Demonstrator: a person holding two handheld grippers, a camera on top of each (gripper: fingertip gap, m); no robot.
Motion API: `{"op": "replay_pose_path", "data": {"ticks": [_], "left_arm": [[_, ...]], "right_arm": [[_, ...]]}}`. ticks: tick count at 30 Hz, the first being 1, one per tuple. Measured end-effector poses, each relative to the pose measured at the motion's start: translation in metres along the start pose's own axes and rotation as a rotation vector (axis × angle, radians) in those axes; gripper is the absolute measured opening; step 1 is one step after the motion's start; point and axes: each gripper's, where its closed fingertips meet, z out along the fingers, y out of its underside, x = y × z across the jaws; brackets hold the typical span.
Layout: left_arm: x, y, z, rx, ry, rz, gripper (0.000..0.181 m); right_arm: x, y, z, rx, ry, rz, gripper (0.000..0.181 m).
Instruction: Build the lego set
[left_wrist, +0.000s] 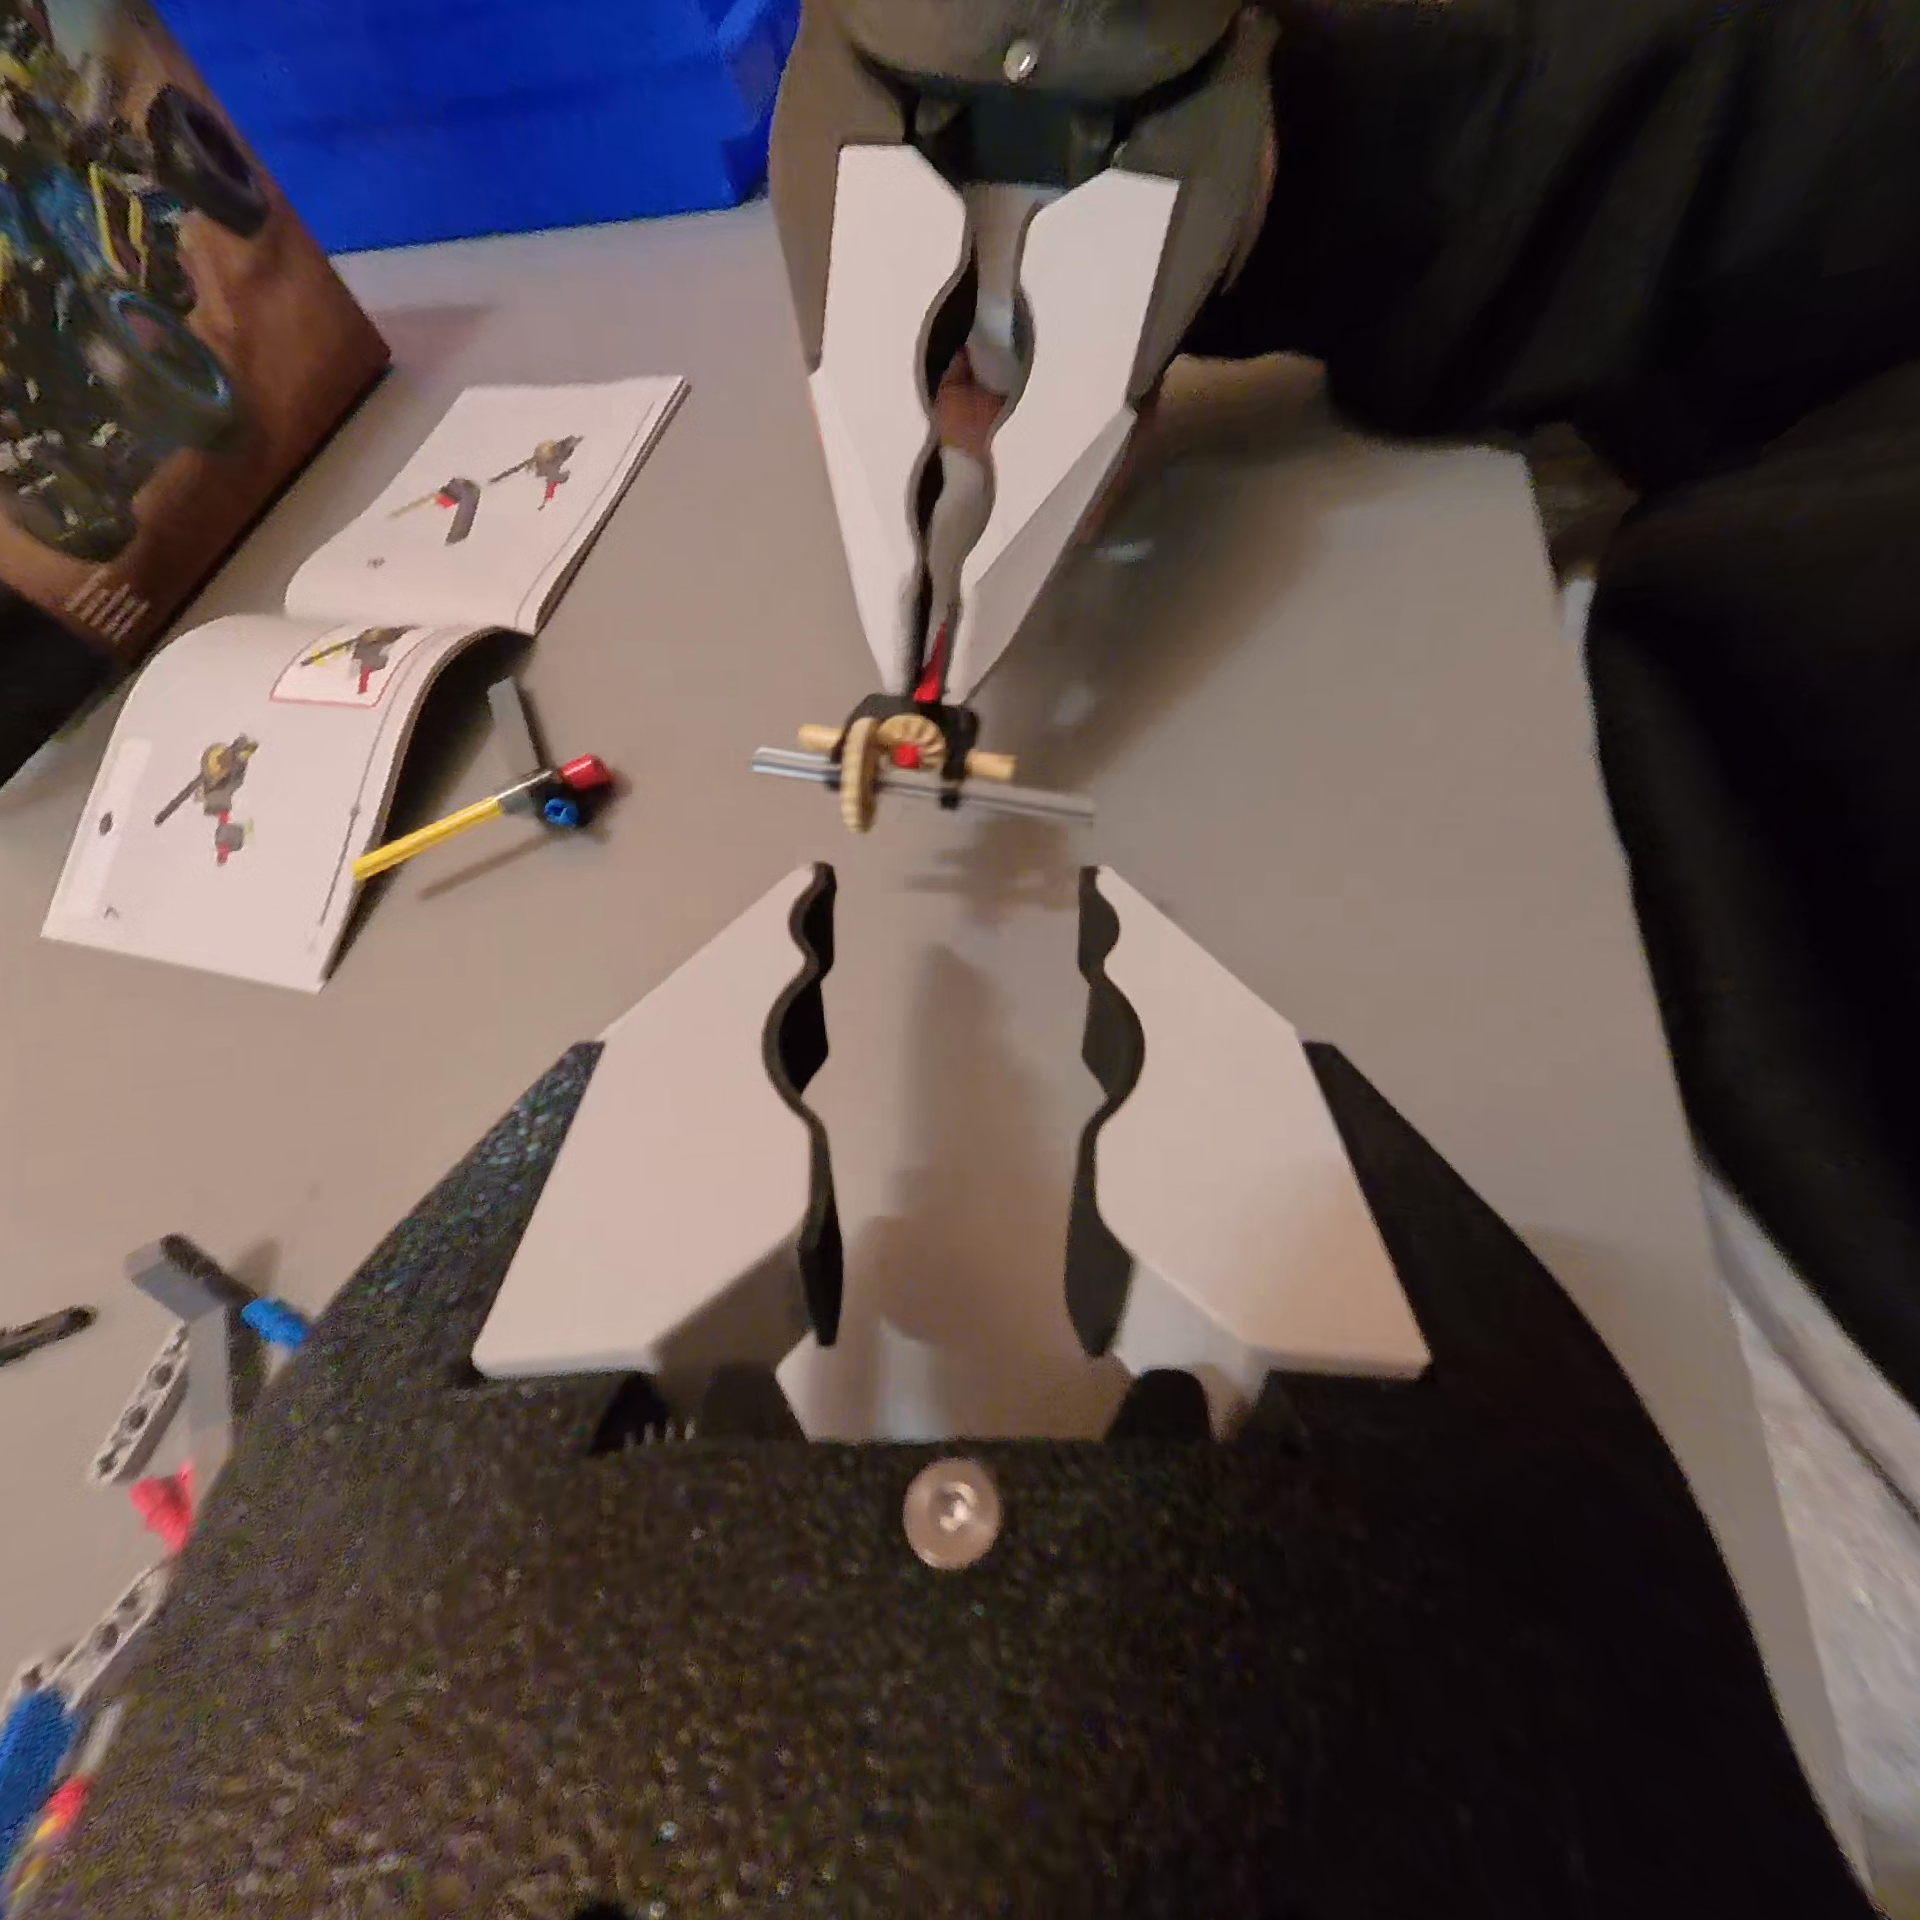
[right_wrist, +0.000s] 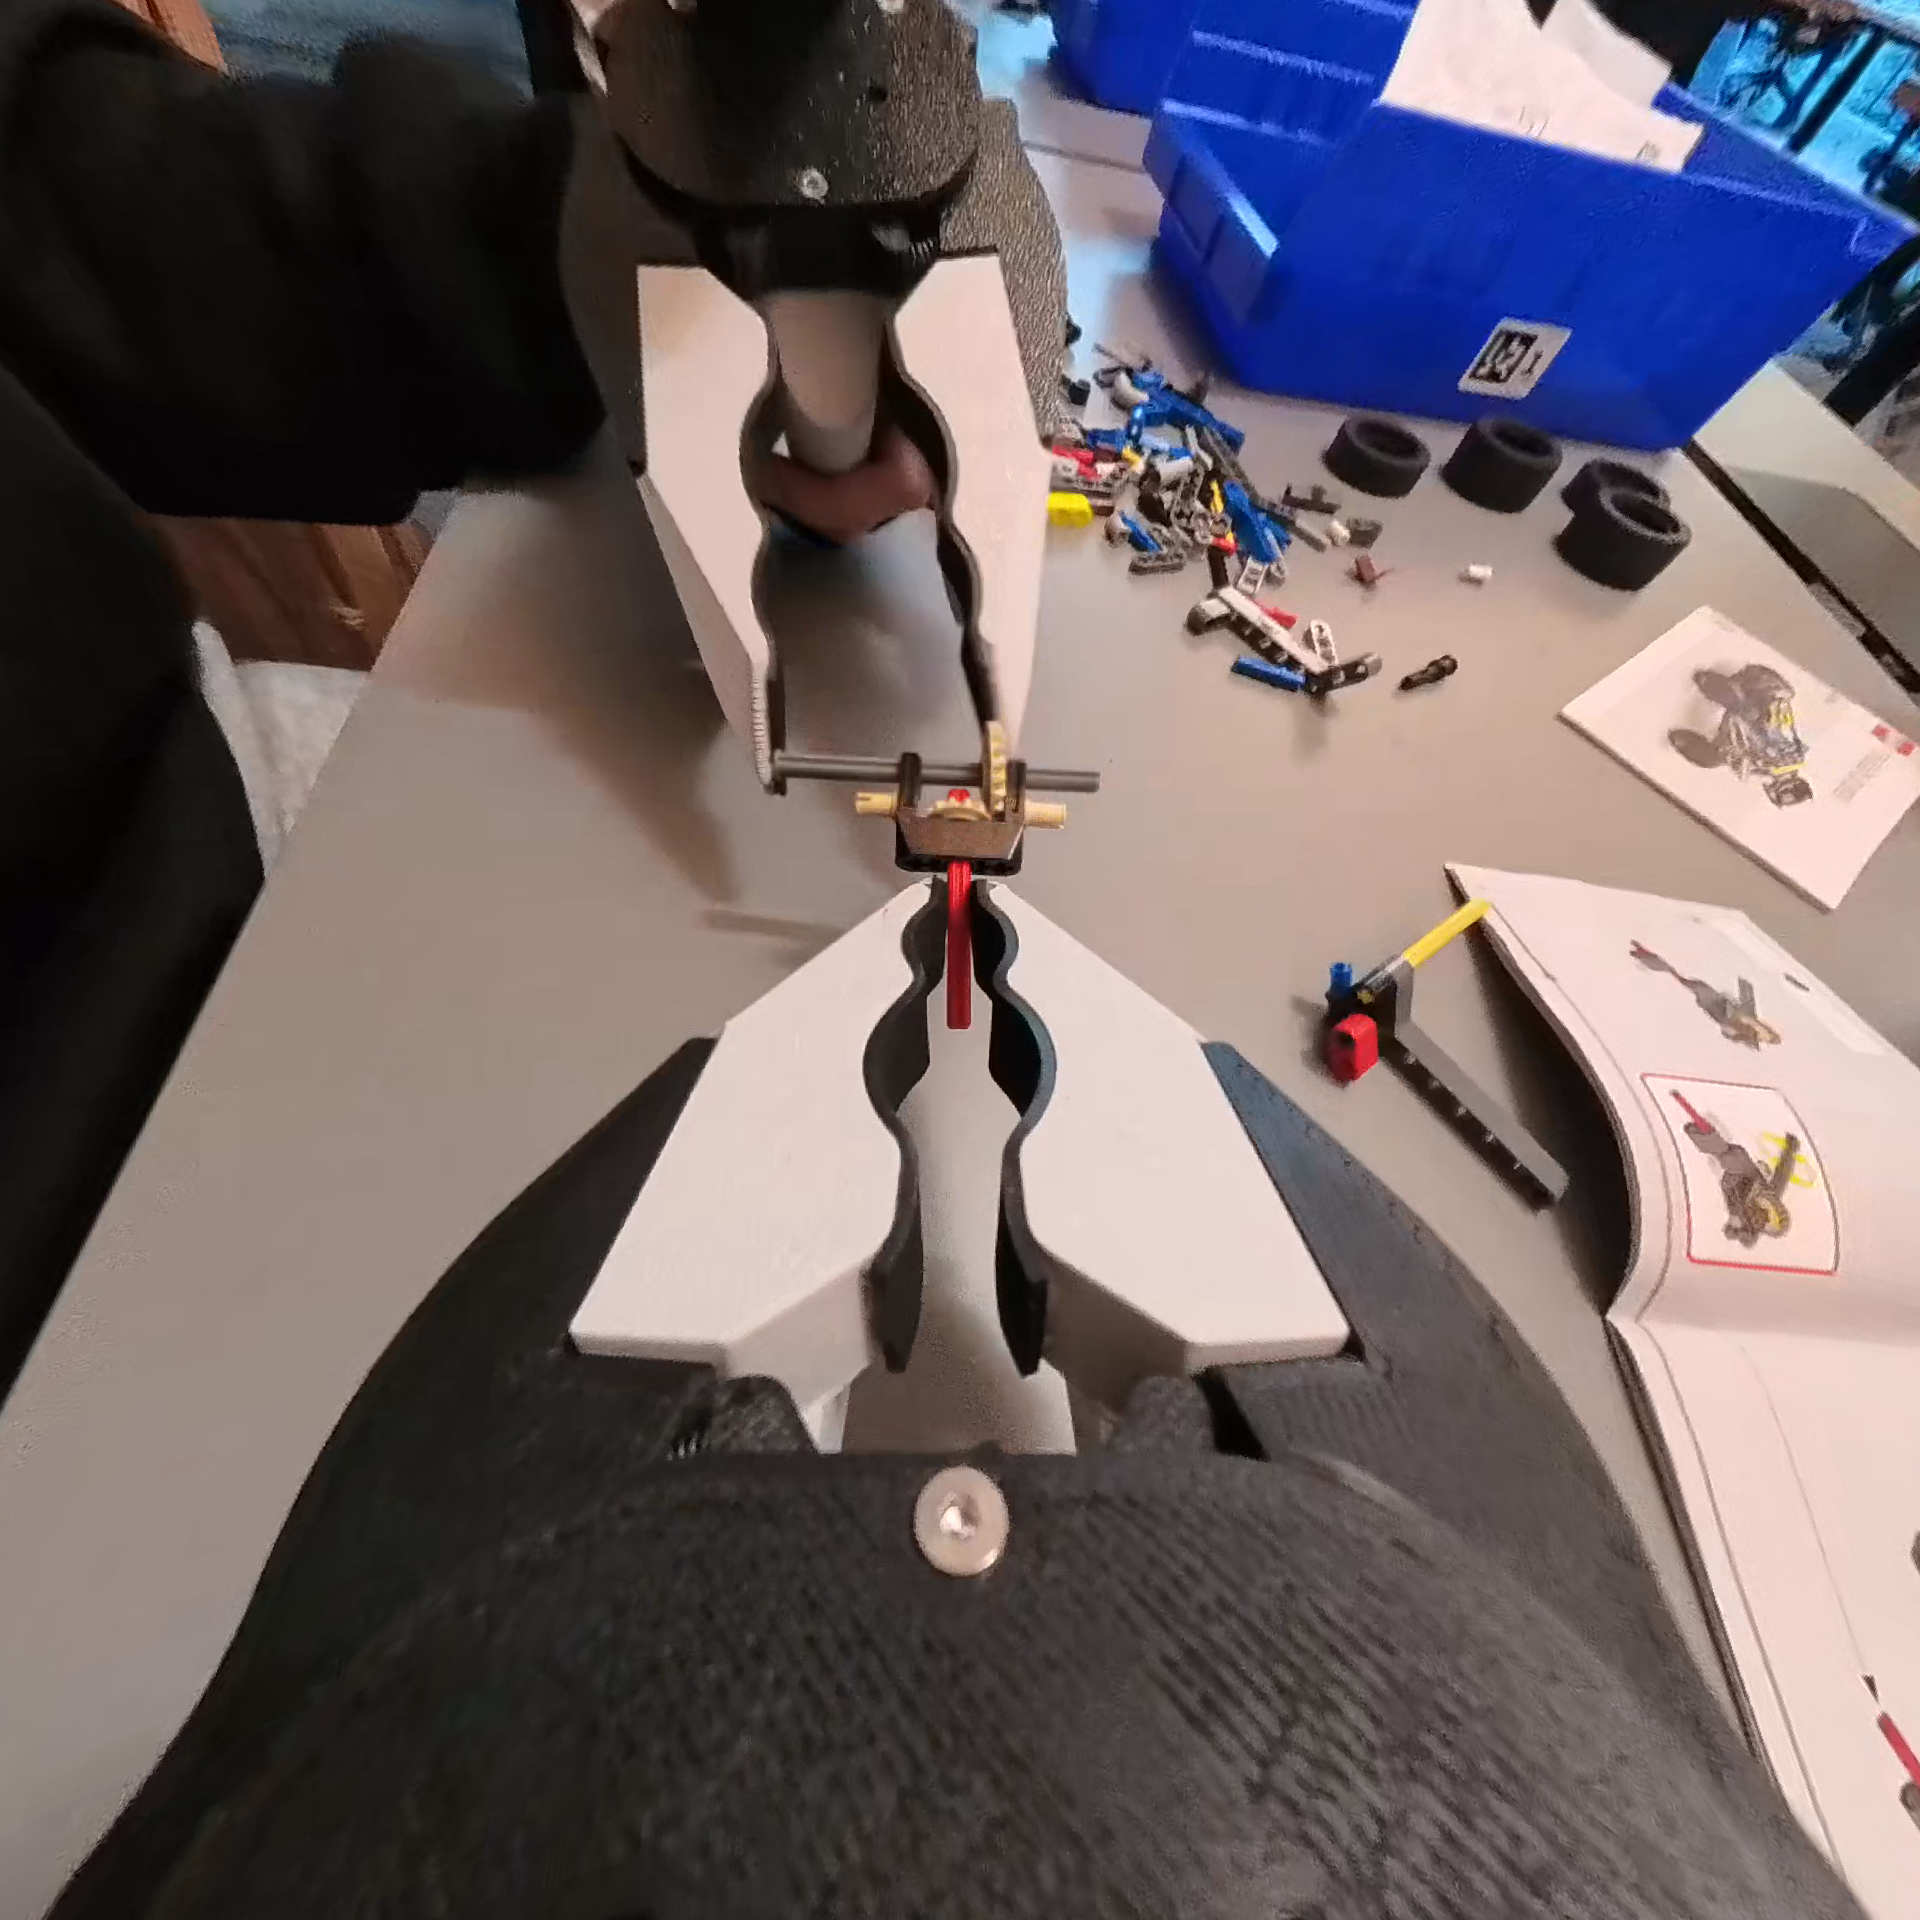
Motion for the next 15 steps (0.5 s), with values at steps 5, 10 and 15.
{"op": "replay_pose_path", "data": {"ticks": [5, 10, 15], "left_arm": [[-0.015, -0.019, -0.007, 0.027, -0.231, 0.335, 0.047], [-0.008, -0.029, 0.006, -0.061, -0.312, 0.595, 0.028], [-0.004, -0.032, 0.016, -0.131, -0.378, 0.820, 0.018]], "right_arm": [[-0.003, 0.003, -0.007, -0.005, -0.059, 0.097, 0.002], [-0.016, -0.006, -0.013, 0.040, -0.183, 0.191, 0.002], [-0.015, 0.000, -0.016, 0.008, -0.151, 0.169, 0.002]]}}
